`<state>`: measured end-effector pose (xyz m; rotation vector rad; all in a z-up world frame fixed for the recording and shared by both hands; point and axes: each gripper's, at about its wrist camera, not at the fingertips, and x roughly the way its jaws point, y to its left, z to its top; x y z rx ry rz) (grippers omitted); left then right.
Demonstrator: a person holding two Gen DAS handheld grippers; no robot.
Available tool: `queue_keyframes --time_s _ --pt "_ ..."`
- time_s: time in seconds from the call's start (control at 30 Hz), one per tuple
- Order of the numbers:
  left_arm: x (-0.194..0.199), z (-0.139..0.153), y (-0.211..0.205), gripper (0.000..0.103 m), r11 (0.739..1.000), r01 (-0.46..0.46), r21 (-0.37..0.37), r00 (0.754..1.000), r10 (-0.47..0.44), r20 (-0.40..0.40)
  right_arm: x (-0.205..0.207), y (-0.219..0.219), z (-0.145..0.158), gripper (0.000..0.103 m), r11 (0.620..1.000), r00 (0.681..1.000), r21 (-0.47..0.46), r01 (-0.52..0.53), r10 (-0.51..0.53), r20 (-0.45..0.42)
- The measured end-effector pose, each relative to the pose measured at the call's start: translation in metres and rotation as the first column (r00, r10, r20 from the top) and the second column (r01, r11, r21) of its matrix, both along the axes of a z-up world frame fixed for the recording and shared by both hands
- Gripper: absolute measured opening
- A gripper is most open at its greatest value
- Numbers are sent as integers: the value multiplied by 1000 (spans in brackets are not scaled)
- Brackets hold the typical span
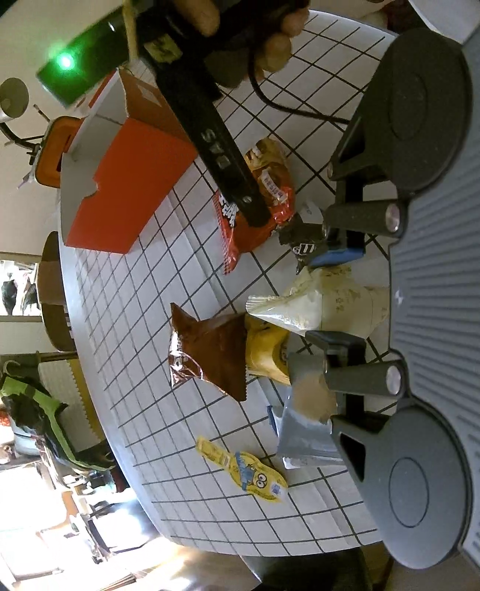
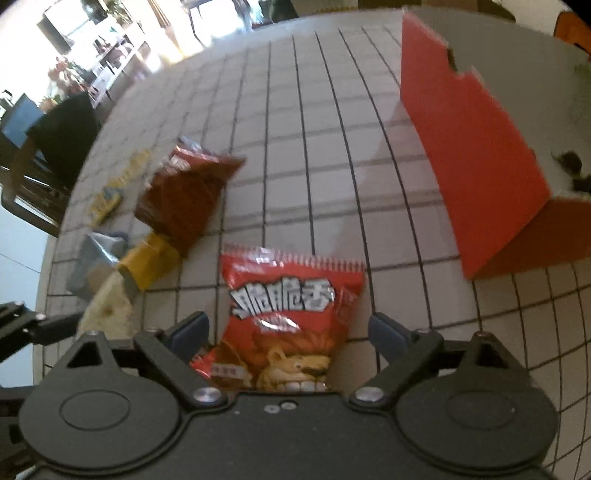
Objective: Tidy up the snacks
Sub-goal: 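Lift both bags and carry them over the orange-sided box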
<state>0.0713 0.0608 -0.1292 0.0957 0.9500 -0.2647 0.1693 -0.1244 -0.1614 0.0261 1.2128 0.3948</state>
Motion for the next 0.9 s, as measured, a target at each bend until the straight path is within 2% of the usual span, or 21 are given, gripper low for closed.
queue_keyframes --time_s 0.2,0.27,0.3,0.53,0.9 --pt "-1 0 -2 35 1000 -4 8 1000 4 -3 -1 6 -11 85 999 999 -31 20 -21 -26" --pt "0 0 -1 35 1000 -10 8 1000 10 -3 -2 8 -10 73 999 1000 -41 12 -13 -16" --pt "0 0 -1 35 1000 -14 7 1000 14 -2 -3 8 -10 72 999 1000 -46 13 -13 -9" --pt "0 8 1 35 998 -56 7 998 56 7 -5 0 -1 69 999 1000 -34 -9 9 26" --pt "7 56 -21 35 996 -84 -18 994 85 68 -9 -43 57 69 996 995 90 -28 19 101"
